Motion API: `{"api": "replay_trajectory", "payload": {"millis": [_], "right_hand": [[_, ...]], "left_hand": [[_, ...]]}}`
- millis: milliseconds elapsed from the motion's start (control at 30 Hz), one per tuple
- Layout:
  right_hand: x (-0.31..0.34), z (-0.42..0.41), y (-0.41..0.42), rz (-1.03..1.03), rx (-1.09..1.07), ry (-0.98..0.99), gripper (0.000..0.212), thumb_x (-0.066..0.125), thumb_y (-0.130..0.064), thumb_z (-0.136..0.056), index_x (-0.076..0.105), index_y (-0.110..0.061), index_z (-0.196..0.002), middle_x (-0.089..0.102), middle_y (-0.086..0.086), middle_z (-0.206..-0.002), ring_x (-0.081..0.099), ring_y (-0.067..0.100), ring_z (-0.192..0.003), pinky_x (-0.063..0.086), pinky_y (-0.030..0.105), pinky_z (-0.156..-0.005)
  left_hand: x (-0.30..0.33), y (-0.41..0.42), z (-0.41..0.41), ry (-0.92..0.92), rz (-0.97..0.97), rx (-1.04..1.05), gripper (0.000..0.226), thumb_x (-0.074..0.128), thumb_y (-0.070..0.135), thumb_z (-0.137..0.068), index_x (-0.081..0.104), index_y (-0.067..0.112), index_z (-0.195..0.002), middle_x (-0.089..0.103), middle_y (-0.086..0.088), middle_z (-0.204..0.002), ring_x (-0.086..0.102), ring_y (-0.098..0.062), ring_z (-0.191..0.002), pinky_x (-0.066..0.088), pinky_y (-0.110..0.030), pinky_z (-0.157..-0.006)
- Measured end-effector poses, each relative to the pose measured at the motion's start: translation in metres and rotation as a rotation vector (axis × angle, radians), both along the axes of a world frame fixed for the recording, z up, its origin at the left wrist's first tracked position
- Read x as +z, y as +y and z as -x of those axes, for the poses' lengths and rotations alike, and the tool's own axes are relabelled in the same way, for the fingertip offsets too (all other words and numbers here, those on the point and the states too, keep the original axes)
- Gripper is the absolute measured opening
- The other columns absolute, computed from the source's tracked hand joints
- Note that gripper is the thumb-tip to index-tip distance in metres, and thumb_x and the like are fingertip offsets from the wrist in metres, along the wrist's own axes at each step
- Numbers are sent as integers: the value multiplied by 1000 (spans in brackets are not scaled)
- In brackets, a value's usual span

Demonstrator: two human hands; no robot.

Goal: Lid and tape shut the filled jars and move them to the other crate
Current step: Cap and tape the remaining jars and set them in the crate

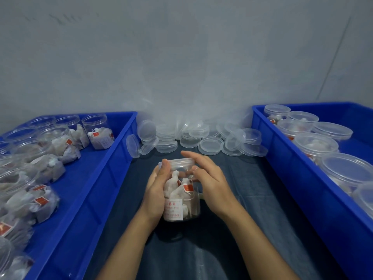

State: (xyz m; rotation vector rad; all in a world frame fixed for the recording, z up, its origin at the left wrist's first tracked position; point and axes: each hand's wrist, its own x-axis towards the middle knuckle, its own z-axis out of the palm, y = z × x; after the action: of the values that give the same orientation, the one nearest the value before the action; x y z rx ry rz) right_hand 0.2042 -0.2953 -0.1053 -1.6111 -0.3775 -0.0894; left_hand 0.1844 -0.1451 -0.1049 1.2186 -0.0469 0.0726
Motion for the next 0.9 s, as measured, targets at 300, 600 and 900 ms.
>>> {"api": "replay_trajectory", "payload": {"millis": [300,600,900], "right_hand": [[14,1,-16,-75,49,20,37,45,-23,-101,75,-23,-123,70,7,-121,73,19,-102,57,33,-89],[67,1,-33,556,196,77,59,87,-51,-77,60,-47,-130,64,-13,-124,74,16,-68,65,37,-67],[104,2,-53,699,-55,-72,86,90,-53,-71,51,-42,-147,57,-16,-144,59,3,-120,60,36,-93]], "left_hand": [[-7,-6,1,-93,-94,39,72,58,54,-94,54,-5,-134,66,-34,-125,69,-40,-108,55,-48,-92],[-18,-13,0,-236,-219,-9,55,27,47,-109,51,9,-141,75,-13,-123,75,-31,-110,62,-35,-85],[-35,-14,-3,-264,-637,30,51,43,75,-95,37,60,-143,59,30,-136,59,-1,-128,47,-35,-102]]}}
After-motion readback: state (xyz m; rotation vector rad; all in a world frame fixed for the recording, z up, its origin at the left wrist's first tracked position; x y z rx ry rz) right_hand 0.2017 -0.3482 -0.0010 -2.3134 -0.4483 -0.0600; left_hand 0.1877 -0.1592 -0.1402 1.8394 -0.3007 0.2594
